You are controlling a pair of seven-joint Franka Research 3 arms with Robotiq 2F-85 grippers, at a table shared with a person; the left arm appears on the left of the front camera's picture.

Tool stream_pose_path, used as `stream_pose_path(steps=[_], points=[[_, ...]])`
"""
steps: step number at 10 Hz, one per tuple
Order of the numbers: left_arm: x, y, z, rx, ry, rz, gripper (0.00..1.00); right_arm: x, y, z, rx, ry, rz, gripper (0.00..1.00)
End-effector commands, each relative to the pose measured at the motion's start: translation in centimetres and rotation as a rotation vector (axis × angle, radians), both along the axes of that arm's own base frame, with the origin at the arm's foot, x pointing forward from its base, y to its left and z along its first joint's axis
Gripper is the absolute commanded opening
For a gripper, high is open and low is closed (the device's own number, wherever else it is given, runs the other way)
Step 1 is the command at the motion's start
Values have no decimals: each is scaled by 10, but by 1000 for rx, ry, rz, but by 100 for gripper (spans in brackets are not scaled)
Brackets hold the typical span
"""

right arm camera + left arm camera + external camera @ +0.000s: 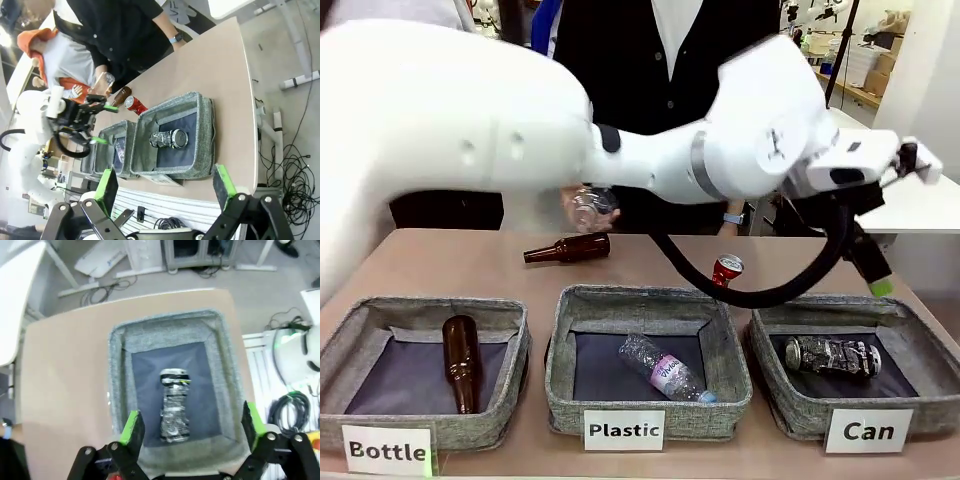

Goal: Sort the can waste into the basket.
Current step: Pick up the can waste from the table and place it in the right Fabric basket.

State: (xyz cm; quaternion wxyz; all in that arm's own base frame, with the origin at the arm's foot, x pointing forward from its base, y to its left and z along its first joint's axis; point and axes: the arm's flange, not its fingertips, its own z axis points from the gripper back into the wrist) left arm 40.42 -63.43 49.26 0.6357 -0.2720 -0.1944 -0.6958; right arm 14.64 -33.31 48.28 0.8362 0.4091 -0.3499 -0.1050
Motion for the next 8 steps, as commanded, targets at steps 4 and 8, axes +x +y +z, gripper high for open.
stream_pose_path(steps=[4,8], points=[[-26,138,50,-211,19,-12,100,28,55,-3,-52,53,124,100],[-42,86,31,-393,-83,-130,100,37,72,-6,-80,81,139,100]])
